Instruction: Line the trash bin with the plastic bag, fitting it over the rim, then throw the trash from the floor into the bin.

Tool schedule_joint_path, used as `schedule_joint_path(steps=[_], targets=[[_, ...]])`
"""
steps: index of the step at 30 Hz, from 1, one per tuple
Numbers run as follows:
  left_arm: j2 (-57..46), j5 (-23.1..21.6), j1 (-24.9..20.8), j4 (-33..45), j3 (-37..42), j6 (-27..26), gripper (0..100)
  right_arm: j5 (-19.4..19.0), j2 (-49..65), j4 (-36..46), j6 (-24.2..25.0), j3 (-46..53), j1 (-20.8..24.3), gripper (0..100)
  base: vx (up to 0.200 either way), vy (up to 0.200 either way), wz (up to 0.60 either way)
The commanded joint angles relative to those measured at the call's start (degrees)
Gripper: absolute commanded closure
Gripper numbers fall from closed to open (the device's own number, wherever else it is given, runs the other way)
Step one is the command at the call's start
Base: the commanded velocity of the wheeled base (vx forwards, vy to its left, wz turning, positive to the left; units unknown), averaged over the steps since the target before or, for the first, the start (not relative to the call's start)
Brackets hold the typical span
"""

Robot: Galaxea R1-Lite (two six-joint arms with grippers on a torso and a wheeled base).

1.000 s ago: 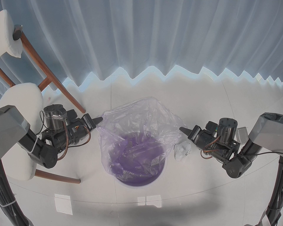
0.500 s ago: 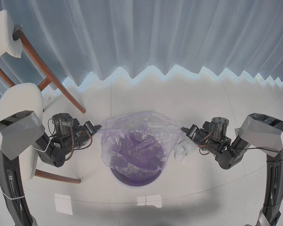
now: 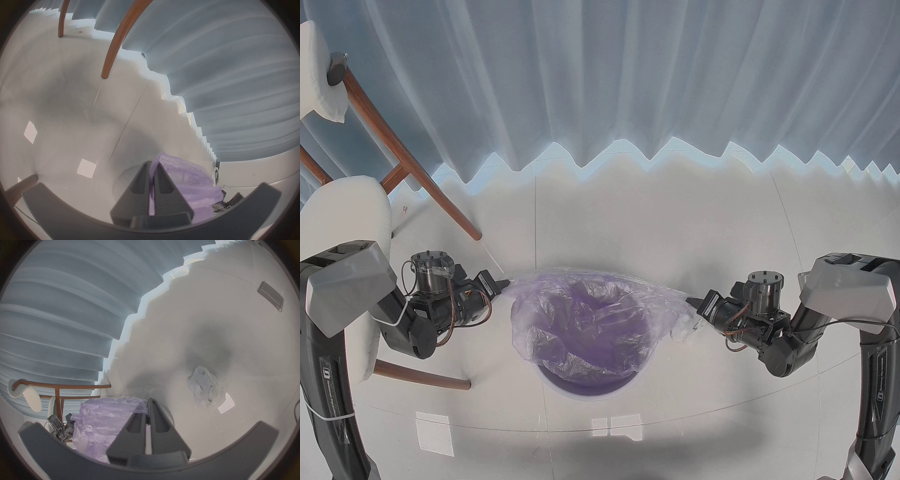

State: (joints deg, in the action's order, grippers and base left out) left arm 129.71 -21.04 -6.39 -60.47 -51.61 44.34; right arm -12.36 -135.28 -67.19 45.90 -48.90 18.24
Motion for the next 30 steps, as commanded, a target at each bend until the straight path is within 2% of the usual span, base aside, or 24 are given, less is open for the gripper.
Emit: schedule_joint_path(steps=[1,5,6,7,8,13,22,28,30], targets=[[0.6,-2.0,-1.5,-1.7,2.1,-0.5,100,0.0,-0.8,-1.7,0.1,0.6,0.4,100,0.0,0.0,0.0],[0.1,-3.5,-1.5,-6.1,4.7,-0.2,100,0.0,-0.2,-2.0,0.0,1.1,0.9,100,0.0,0.0,0.0],[0.0,-3.5,-1.5,-6.3,5.0,-0.3,100,0.0,0.2,-2.4,0.1,1.4,0.9,0,0.0,0.0,0.0],[0.0,-3.5,-1.5,-6.4,5.4,-0.5,100,0.0,0.5,-3.2,0.4,2.0,0.9,0,0.0,0.0,0.0],[0.0,-3.5,-1.5,-6.4,5.5,-0.5,0,0.0,0.6,-3.5,0.5,2.1,0.9,0,0.0,0.0,0.0],[-2.4,-3.2,-1.3,-7.1,6.4,-0.7,0,-0.2,7.3,-12.5,5.8,12.9,3.2,0,0.0,0.0,0.0],[-13.1,-3.7,1.3,-6.1,8.5,-0.9,0,-0.7,17.0,-19.6,6.0,29.5,7.5,0,0.0,0.0,0.0],[-23.8,-7.5,-1.2,-5.7,12.2,-0.5,0,-1.2,23.8,-22.5,6.2,35.9,7.5,0,0.0,0.0,0.0],[-25.0,-7.6,-1.4,-3.3,13.0,-0.9,0,-1.2,25.2,-22.5,6.0,36.4,7.6,0,0.0,0.0,0.0]])
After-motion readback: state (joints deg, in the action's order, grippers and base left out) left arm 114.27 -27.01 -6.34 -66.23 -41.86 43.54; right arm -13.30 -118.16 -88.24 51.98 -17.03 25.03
